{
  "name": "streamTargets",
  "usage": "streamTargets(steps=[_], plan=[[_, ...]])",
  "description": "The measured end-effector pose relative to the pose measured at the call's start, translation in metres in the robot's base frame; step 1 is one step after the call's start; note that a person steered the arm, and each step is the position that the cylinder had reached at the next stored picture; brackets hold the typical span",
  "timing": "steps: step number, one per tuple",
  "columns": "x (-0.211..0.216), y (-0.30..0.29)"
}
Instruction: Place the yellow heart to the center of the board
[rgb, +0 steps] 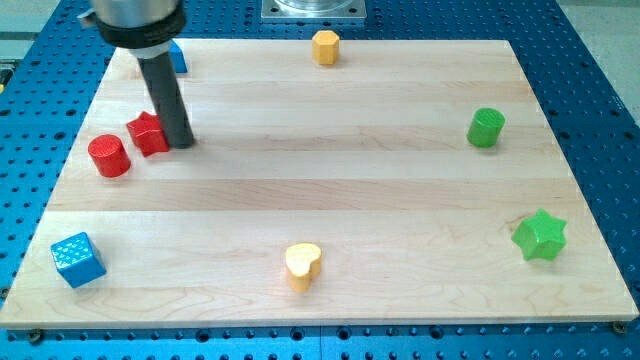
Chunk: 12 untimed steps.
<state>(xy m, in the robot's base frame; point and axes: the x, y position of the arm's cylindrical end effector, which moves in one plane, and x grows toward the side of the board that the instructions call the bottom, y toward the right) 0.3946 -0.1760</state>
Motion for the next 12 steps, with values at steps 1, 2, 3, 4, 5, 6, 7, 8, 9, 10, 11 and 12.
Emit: streamTargets(steps=[1, 2, 3, 4, 5, 6, 7, 8, 9, 10, 11, 12], plan=[[-0.01, -0.017], [-0.012, -0.021], [0.005, 0.038], [0.048, 0.143], [0.114, 0.212], [0.188, 0.209], [0.221, 0.185], [0.203, 0.154], [0.152, 0.133], [0.148, 0.137], [0.168, 0.161], [0.132, 0.158]])
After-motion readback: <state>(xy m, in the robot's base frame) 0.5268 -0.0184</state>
